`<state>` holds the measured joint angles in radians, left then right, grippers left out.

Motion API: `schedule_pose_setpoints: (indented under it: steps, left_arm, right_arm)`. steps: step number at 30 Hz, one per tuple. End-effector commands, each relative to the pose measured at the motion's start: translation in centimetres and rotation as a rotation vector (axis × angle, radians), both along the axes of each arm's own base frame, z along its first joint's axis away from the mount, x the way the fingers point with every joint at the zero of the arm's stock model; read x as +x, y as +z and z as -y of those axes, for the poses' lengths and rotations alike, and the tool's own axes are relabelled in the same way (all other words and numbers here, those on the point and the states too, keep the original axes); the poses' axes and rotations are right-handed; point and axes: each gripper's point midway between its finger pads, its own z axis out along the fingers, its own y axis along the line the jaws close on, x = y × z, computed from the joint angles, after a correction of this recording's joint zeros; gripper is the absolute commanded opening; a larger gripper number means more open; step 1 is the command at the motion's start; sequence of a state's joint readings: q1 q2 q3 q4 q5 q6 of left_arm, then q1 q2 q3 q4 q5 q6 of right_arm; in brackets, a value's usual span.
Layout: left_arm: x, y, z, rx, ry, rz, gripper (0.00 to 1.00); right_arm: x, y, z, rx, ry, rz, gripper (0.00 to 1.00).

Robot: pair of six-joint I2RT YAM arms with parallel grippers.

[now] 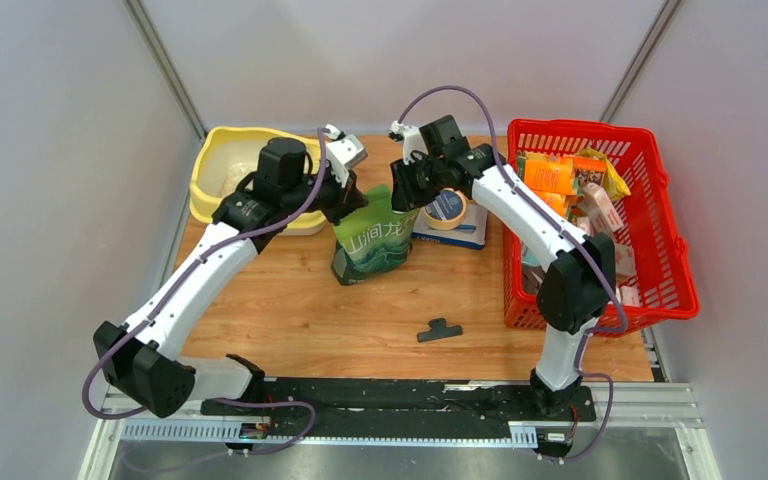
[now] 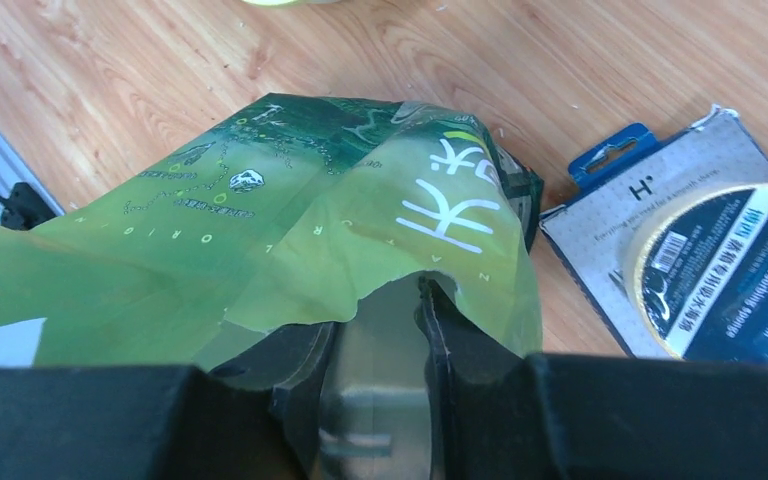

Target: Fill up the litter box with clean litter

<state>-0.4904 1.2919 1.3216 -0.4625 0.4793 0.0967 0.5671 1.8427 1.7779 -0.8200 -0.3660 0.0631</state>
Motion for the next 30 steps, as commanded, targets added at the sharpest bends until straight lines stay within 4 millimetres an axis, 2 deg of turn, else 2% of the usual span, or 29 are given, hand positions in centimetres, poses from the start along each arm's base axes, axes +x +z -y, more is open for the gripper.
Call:
schedule_pose_setpoints:
  steps: [1,3,4,8,14,22,30]
  left_arm:
    - [-0.7,7.4,-1.0,-0.008,-0.063,0.323,0.00]
    - [-0.8,6.7,-1.4,0.029,-0.070,0.327,0.00]
    - [-0.7,6.6,-1.6,0.052,-0.078,0.349,0.00]
    - [-0.3,6.0,-2.3,0.111,-0.086,0.376,0.00]
    - [0.4,6.3,-3.4,0.171,-0.073,0.420,0.00]
    - [-0.5,6.0,-4.8,0.271,-0.108,0.463,0.00]
    - [-1.4,6.7,-6.2,0.340,-0.118,0.491,0.00]
  right_arm:
    - [-4.1,-1.7,-2.4,0.144,0.129,-0.247,0.00]
    - [-3.4,-0.8,-2.4,0.209,0.120,-0.278,0.00]
    - [-3.4,0.6,-3.0,0.272,0.128,-0.311,0.00]
    - [-2.8,2.5,-2.9,0.373,0.144,-0.370,0.00]
    - [-0.7,4.6,-1.7,0.506,0.120,-0.430,0.00]
    - [3.2,6.9,0.6,0.650,0.042,-0.472,0.00]
    - [4.6,9.4,2.7,0.712,0.002,-0.473,0.00]
